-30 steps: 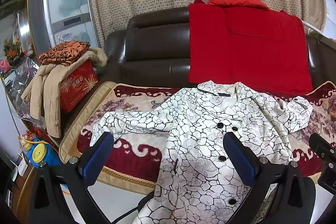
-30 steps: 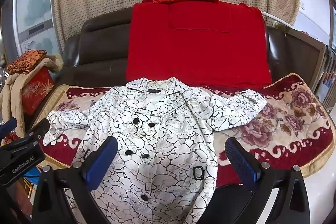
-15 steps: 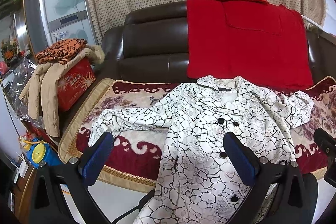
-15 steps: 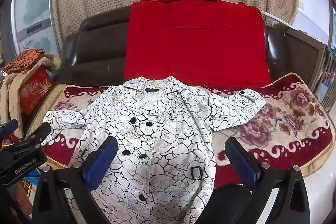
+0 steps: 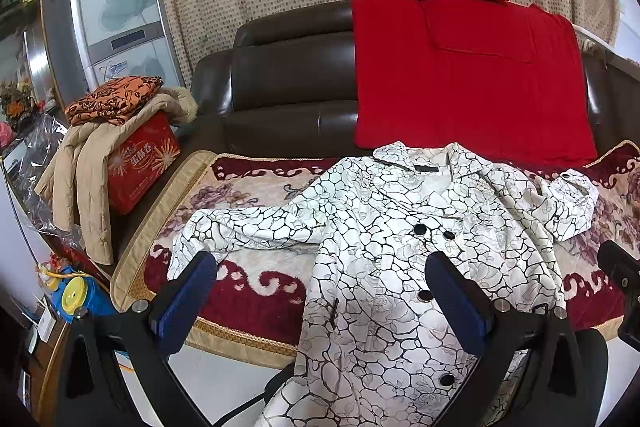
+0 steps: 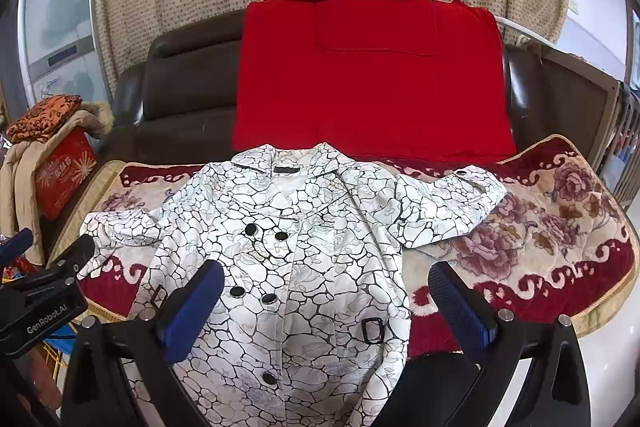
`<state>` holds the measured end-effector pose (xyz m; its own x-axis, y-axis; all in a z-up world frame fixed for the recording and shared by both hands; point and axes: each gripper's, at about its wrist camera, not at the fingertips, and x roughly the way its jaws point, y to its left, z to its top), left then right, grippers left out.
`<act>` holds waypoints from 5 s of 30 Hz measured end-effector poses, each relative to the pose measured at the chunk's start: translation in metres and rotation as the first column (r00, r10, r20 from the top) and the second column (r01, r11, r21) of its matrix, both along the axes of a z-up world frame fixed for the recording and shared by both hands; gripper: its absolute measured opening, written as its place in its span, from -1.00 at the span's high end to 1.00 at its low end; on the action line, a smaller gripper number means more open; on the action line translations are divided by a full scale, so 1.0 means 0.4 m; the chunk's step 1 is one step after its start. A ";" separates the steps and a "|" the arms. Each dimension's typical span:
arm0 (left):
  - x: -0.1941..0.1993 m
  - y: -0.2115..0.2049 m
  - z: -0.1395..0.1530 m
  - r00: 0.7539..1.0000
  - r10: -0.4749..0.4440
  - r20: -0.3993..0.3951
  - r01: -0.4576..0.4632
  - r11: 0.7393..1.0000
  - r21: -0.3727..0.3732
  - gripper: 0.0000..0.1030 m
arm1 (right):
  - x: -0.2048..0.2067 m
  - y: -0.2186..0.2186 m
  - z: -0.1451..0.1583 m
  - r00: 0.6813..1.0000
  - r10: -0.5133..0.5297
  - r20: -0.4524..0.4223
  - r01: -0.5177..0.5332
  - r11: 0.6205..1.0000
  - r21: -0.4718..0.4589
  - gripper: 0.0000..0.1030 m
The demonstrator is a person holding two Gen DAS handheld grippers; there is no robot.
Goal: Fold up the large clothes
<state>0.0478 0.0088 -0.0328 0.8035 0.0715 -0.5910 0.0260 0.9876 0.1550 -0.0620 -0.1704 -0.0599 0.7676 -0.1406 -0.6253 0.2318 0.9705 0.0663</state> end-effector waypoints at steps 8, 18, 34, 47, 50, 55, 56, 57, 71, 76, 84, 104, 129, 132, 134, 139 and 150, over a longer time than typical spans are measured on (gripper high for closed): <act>0.016 -0.007 -0.010 1.000 -0.005 -0.015 0.005 1.000 0.010 -1.00 | 0.015 -0.006 -0.010 1.000 0.001 -0.013 -0.001 1.000 0.004 -1.00; 0.029 -0.013 -0.016 1.000 -0.009 -0.022 0.009 1.000 0.016 -1.00 | 0.032 -0.017 -0.017 1.000 -0.001 -0.022 0.001 1.000 0.006 -1.00; 0.102 -0.034 -0.069 0.996 -0.016 -0.090 0.018 1.000 0.025 -1.00 | 0.085 -0.041 -0.061 0.998 -0.008 -0.060 0.009 1.000 0.012 -1.00; 0.271 -0.035 -0.266 0.962 0.052 -0.267 -0.028 0.995 0.091 -1.00 | 0.200 -0.387 -0.223 0.974 -0.211 -0.087 0.223 0.961 0.167 -1.00; 0.321 -0.049 -0.321 0.948 0.059 -0.312 -0.021 0.992 0.122 -1.00 | 0.228 -0.540 -0.289 0.954 -0.283 -0.099 0.300 0.902 0.312 -1.00; 0.380 -0.075 -0.403 0.923 0.076 -0.377 -0.011 0.985 0.173 -1.00 | 0.275 -0.753 -0.402 0.912 -0.390 -0.124 0.397 0.770 0.500 -1.00; 0.387 -0.082 -0.414 0.920 0.076 -0.385 -0.005 0.983 0.181 -1.00 | 0.291 -0.793 -0.423 0.904 -0.406 -0.133 0.413 0.749 0.518 -1.00; 0.394 -0.090 -0.425 0.917 0.072 -0.393 0.003 0.982 0.187 -1.00 | 0.305 -0.823 -0.440 0.894 -0.425 -0.142 0.432 0.733 0.525 -1.00; 0.433 -0.103 -0.373 0.947 0.055 -0.318 -0.011 0.990 0.139 -1.00 | 0.521 -1.032 -0.554 0.871 -0.470 -0.143 0.450 0.647 0.616 -0.20; 0.418 -0.088 -0.320 0.962 0.036 -0.272 -0.011 0.996 0.093 -1.00 | 0.545 -1.005 -0.526 0.880 -0.458 -0.129 0.440 0.681 0.585 0.65; 0.380 -0.022 -0.277 0.968 0.041 -0.247 -0.041 0.999 0.006 -1.00 | 0.501 -0.837 -0.312 0.930 -0.353 0.097 0.253 0.810 0.529 0.78; 0.352 0.016 -0.285 0.972 -0.013 -0.233 0.004 0.999 -0.037 -1.00 | 0.415 -0.710 -0.223 0.968 -0.220 0.123 0.098 0.777 0.622 -0.89; 0.406 -0.092 -0.286 0.950 -0.067 -0.305 0.058 0.998 -0.037 -1.00 | 0.549 -1.000 -0.446 0.921 -0.388 -0.001 0.310 0.734 0.604 0.79; 0.393 -0.038 -0.264 0.958 -0.047 -0.283 0.029 0.997 -0.067 -1.00 | 0.551 -0.885 -0.349 0.948 -0.302 0.103 0.185 0.786 0.590 0.79; 0.383 -0.002 -0.249 0.963 -0.031 -0.267 0.008 0.996 -0.087 -1.00 | 0.557 -0.786 -0.274 0.960 -0.223 0.168 0.088 0.813 0.576 0.79; 0.347 0.099 -0.218 0.974 0.017 -0.227 -0.045 0.992 -0.118 -1.00 | 0.574 -0.521 -0.154 0.963 -0.022 0.269 -0.132 0.831 0.540 0.79; 0.303 0.240 -0.213 0.971 0.101 -0.217 -0.135 0.980 -0.149 -1.00 | 0.666 -0.028 -0.282 0.899 0.409 0.157 -0.397 0.605 0.690 -0.40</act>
